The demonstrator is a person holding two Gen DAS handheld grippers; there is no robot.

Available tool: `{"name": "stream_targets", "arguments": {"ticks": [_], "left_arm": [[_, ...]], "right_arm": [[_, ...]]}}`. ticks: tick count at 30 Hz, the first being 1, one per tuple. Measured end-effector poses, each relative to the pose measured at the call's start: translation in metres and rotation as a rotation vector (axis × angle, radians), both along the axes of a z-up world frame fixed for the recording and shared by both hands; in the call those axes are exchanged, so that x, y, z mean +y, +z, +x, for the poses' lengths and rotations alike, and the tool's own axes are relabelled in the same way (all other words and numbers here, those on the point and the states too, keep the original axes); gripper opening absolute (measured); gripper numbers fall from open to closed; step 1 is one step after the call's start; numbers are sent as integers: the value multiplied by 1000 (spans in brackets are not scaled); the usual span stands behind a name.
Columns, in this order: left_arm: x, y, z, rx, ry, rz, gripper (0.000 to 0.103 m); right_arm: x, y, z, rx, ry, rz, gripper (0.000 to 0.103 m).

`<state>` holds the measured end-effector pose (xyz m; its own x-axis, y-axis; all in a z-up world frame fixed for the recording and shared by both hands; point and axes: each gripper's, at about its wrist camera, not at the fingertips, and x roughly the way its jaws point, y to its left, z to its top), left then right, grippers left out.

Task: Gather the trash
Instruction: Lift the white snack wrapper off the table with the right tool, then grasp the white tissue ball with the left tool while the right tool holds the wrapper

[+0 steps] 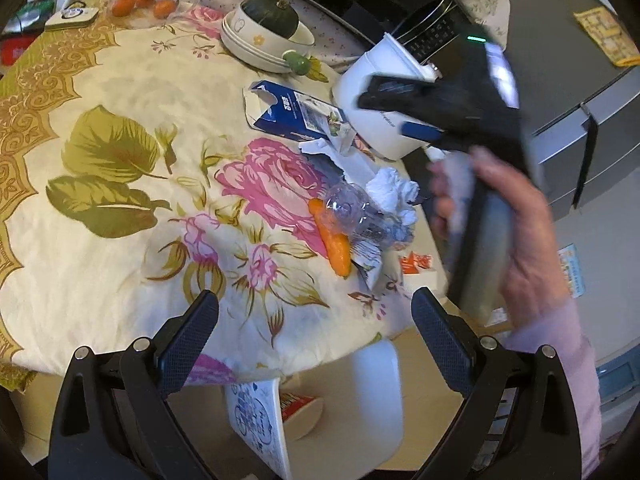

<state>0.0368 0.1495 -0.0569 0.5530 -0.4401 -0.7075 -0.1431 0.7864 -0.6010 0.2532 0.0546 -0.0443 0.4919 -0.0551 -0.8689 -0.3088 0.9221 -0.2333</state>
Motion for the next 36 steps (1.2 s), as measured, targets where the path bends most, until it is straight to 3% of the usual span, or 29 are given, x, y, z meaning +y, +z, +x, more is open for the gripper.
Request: {"name": "stream_targets", "arguments": {"ticks": [4,6,8,11,14,20,30,36], "left_arm": [[4,8,-4,-31,6,45,94],[7,6,-3,-22,6,37,94],[9,3,-1,-10,5,28,94],[11,-1,1,7,1,18,94],[10,-2,1,8,0,18,94],[8,-6,4,14,15,16,94],[-4,2,19,-50,43,59,94],[-23,9,33,-73,27,68,94]], "right_arm": [[28,-30,9,24,111,-184,59],[32,-43,16,50,123,-216,46],[33,-52,25,64,114,-229,37],[30,-59,35,89,88,-213,11],[27,-51,34,70,93,-176,3],[15,-6,25,-17,51,-47,1],[-45,109,-21,-264,-42,243,1],[-94,126,-73,-338,-93,341,1]]}}
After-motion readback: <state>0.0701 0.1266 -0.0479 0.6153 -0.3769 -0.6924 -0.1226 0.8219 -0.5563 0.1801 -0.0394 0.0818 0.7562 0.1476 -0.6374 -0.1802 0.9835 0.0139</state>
